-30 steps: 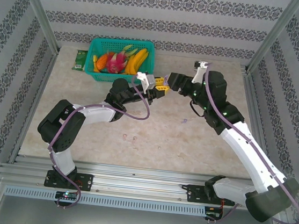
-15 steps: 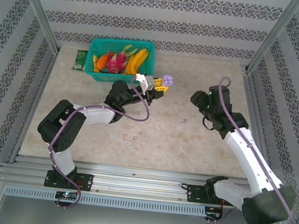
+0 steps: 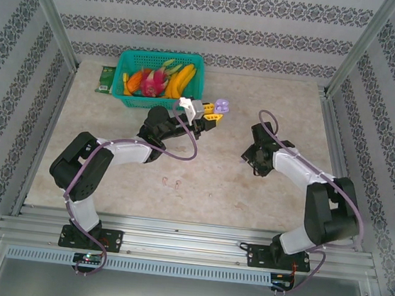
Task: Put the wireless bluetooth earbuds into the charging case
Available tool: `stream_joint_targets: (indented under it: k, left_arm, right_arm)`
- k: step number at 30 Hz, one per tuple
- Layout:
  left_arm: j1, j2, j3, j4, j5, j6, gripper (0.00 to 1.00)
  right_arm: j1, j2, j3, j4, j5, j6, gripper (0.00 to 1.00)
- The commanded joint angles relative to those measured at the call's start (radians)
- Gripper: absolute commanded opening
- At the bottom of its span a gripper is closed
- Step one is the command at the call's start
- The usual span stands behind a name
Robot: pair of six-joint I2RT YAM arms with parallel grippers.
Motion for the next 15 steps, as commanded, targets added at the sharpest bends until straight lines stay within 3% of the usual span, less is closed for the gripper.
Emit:
stream_joint_targets:
  k: [1,15]
  left_arm:
    - [0.005,-0.009,0.02,0.023,0.019,-0.024,0.0]
    - [0.005,0.008,0.019,0.035,0.01,-0.036,0.0]
  right_arm:
    - [-0.003,0.037,0.043,0.032,-0.009,-0.005,0.53]
    - [0.014,0.203,0.164,0.023,-0.022,-0.043,0.49]
